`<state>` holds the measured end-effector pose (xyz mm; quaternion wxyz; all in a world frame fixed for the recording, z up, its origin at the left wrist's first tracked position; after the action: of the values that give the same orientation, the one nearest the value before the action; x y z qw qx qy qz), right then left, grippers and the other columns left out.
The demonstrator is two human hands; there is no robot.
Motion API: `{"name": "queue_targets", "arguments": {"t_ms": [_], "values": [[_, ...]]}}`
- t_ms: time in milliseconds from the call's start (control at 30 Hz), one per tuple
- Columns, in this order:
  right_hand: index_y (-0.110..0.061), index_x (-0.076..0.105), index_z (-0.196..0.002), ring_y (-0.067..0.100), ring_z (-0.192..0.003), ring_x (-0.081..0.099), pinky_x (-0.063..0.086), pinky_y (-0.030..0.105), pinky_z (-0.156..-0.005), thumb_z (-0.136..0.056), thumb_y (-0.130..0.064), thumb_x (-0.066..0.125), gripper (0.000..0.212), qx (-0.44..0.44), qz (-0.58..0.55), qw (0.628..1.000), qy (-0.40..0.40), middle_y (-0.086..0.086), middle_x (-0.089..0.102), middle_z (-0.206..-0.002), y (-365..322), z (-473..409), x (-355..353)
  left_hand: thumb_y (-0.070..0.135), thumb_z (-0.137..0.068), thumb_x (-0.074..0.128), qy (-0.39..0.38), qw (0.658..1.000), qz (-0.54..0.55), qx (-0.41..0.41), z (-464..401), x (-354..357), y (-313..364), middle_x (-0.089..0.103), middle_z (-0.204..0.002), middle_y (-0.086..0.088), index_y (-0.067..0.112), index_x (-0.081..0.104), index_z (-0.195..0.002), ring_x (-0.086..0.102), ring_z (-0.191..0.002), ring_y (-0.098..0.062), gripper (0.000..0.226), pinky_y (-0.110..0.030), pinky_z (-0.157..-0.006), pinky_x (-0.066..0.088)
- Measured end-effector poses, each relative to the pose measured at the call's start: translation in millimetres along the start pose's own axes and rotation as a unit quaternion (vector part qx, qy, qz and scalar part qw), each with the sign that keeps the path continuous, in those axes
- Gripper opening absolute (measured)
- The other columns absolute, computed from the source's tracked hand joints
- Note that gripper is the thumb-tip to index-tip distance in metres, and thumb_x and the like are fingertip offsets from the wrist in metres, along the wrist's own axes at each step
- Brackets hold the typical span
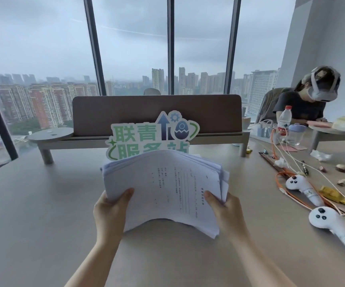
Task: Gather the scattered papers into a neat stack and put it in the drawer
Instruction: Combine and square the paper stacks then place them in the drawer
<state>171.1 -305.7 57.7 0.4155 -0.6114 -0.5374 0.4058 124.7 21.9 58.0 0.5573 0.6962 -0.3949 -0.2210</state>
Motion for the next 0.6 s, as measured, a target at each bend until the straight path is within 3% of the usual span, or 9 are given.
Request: {"name": "queue_targets", "arguments": {"t_ms": [100,200,333,433,500,600], "values": [[-0.018,0.075,-0.087,0.023,-0.081,0.072,0.055,0.035,-0.067,-0.087,-0.014,0.072,0.004,0.008,-0.078,0.997,0.018,0.0,0.077,-0.085,1.5,1.0,0.1,0.017,-0.08,0.074,-0.001,1.0,0.024,-0.014,-3.5,-2.3,4.9,0.072,-0.072,0.008,0.019,0.069,-0.086,0.062,-0.066,-0.007,0.008,-0.026,-0.06,0.047],[-0.013,0.071,-0.106,0.029,-0.093,0.072,0.059,0.04,-0.073,-0.077,-0.023,0.073,0.031,-0.019,-0.14,0.99,0.012,0.008,0.076,-0.1,-9.5,0.9,2.6,0.019,-0.083,0.071,-0.018,0.998,0.051,-0.025,-9.2,-2.7,12.8,0.068,-0.085,0.001,0.017,0.063,-0.096,0.063,-0.072,-0.012,0.015,-0.026,-0.06,0.047],[-0.014,0.065,-0.118,0.025,-0.114,0.066,0.056,0.038,-0.088,-0.075,-0.03,0.077,0.048,-0.062,-0.132,0.989,-0.015,0.007,0.071,-0.119,-31.0,-5.0,14.6,0.022,-0.084,0.069,-0.041,0.997,0.064,-0.022,-15.6,1.4,21.8,0.068,-0.087,0.0,0.022,0.062,-0.092,0.065,-0.074,-0.013,0.01,-0.029,-0.065,0.051],[-0.031,0.066,-0.108,0.022,-0.1,0.069,0.056,0.04,-0.078,-0.072,-0.029,0.078,0.037,-0.071,-0.106,0.992,-0.016,-0.001,0.073,-0.106,-33.5,-10.1,16.6,0.024,-0.087,0.067,-0.036,0.996,0.079,-0.008,-20.7,-1.7,26.5,0.068,-0.078,0.007,0.022,0.061,-0.088,0.065,-0.072,-0.012,0.007,-0.026,-0.063,0.052],[-0.038,0.057,-0.118,0.017,-0.1,0.068,0.057,0.036,-0.079,-0.075,-0.022,0.075,0.049,-0.083,-0.099,0.991,0.02,-0.009,0.069,-0.11,-38.7,-10.4,6.9,0.025,-0.085,0.068,-0.04,0.995,0.087,0.012,-26.1,-3.1,34.7,0.068,-0.079,0.011,0.025,0.059,-0.09,0.062,-0.081,-0.015,0.011,-0.018,-0.063,0.052],[-0.045,0.035,-0.139,-0.008,-0.114,0.055,0.046,0.021,-0.092,-0.086,-0.015,0.07,0.07,-0.166,0.018,0.983,0.075,-0.039,0.053,-0.121,-70.5,-9.7,-7.3,0.022,-0.086,0.069,-0.056,0.996,0.018,0.066,-32.6,0.3,56.9,0.06,-0.122,0.005,0.035,0.051,-0.123,0.054,-0.113,-0.016,0.043,-0.02,-0.093,0.046]]}}
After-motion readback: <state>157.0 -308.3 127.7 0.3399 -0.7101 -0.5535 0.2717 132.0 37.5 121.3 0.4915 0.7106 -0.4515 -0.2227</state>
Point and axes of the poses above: each hand's wrist, its own z-axis away from the middle knuckle, its own x-axis out of the palm, y = z × x, the point moved 10 cm from there along -z, towards the middle knuckle
